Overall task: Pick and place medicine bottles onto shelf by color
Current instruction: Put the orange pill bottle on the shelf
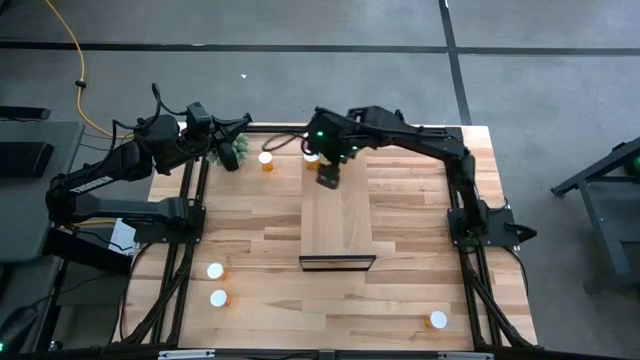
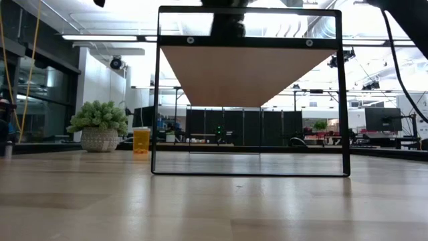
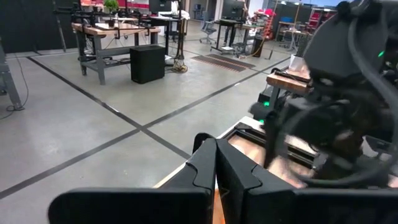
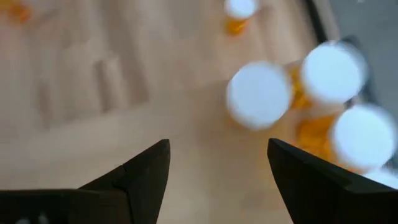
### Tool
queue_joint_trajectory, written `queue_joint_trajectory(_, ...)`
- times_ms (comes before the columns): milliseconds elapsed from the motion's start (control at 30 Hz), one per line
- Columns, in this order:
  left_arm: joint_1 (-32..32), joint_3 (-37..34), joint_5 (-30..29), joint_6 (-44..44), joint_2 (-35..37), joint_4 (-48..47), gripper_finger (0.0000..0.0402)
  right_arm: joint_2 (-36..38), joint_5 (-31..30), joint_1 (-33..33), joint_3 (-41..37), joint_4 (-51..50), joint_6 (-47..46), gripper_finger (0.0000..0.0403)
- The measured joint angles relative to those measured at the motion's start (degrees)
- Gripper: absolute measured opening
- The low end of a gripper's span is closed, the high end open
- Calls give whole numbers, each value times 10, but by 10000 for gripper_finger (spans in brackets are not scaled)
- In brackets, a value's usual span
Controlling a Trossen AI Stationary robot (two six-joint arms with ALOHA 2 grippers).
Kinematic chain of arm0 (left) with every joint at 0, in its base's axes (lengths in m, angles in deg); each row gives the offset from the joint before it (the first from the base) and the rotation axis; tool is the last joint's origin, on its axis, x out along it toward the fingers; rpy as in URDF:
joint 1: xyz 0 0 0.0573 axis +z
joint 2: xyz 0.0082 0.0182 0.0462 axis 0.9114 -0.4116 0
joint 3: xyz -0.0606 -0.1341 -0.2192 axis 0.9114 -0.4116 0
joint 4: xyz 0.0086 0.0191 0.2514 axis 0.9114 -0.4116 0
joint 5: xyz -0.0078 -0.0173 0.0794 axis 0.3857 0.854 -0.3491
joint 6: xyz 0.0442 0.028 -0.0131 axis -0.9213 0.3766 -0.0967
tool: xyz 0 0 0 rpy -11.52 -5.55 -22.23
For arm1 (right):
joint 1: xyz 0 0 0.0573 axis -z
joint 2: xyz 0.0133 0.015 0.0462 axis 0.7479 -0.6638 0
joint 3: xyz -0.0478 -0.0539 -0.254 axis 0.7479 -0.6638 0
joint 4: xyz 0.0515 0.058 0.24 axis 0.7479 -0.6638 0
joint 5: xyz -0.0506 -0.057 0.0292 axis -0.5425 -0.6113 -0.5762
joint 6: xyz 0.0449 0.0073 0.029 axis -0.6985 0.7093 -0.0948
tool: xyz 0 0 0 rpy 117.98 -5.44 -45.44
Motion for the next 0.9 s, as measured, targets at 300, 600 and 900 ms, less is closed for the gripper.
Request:
queue_joint_trajectory(300, 0, 0, 0, 0, 0, 0, 0, 180, 58, 0, -265, 110, 11, 262)
queue_joint_trajectory(600, 0, 0, 0, -11, 0, -1, 0, 501, 61, 0, -695, 515, -206, 262)
queue_joint_trajectory(900, 0, 0, 1, -10, 0, -1, 0, 647, 31, 0, -831, 823, -245, 262)
